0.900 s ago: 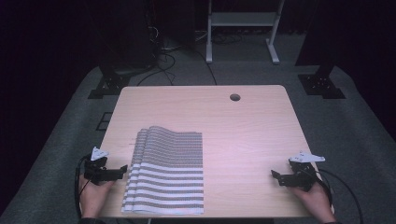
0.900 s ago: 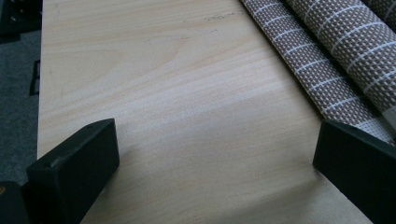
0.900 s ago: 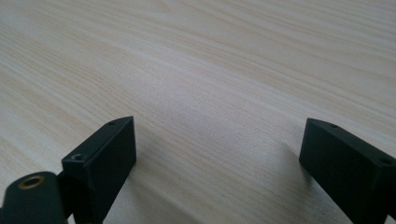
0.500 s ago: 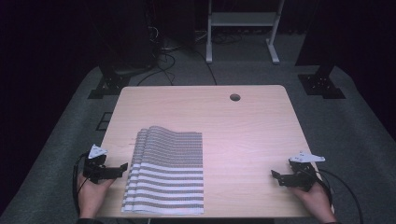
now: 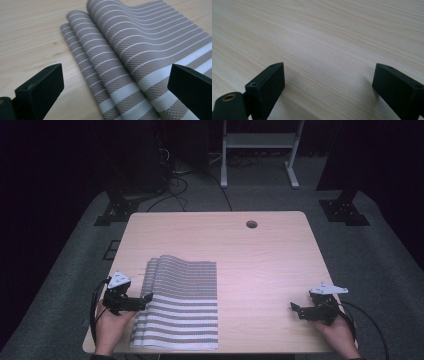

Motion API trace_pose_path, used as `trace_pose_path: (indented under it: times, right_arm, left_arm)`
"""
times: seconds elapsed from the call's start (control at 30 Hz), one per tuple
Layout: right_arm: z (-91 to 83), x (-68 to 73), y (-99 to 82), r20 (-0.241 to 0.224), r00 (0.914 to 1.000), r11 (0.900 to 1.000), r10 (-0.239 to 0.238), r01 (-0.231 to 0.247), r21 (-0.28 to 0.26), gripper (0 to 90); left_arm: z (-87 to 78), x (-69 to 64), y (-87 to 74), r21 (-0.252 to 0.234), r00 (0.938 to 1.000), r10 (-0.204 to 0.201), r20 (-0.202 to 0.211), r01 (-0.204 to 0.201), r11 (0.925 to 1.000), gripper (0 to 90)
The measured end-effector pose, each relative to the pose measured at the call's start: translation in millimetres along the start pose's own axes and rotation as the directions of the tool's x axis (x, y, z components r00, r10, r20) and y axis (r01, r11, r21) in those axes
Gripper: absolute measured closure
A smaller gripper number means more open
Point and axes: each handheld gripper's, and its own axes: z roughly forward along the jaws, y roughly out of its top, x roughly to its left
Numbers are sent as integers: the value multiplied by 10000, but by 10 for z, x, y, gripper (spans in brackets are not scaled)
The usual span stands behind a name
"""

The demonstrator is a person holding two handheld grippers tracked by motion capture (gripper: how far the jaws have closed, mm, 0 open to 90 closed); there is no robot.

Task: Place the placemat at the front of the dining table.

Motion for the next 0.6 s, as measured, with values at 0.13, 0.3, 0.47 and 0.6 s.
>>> trace_pose_path:
  times: [0.13,0.3,0.47,0.6]
  right_arm:
    - [3,4,3,-20,10000,10000,1,-1,-1,96]
    - [3,4,3,-23,10000,10000,-3,3,4,96]
    - [3,5,3,-24,10000,10000,1,-1,0,96]
    - [2,6,2,-31,10000,10000,1,-1,-3,96]
  left_arm:
    - [101,-77,37,175,9992,167,370,-173,9997,0]
    - [159,-216,74,192,9971,311,696,-325,9993,0]
    - [251,-297,85,472,9948,598,828,-638,9968,0]
    - [333,-321,74,719,9932,753,888,-818,9941,0]
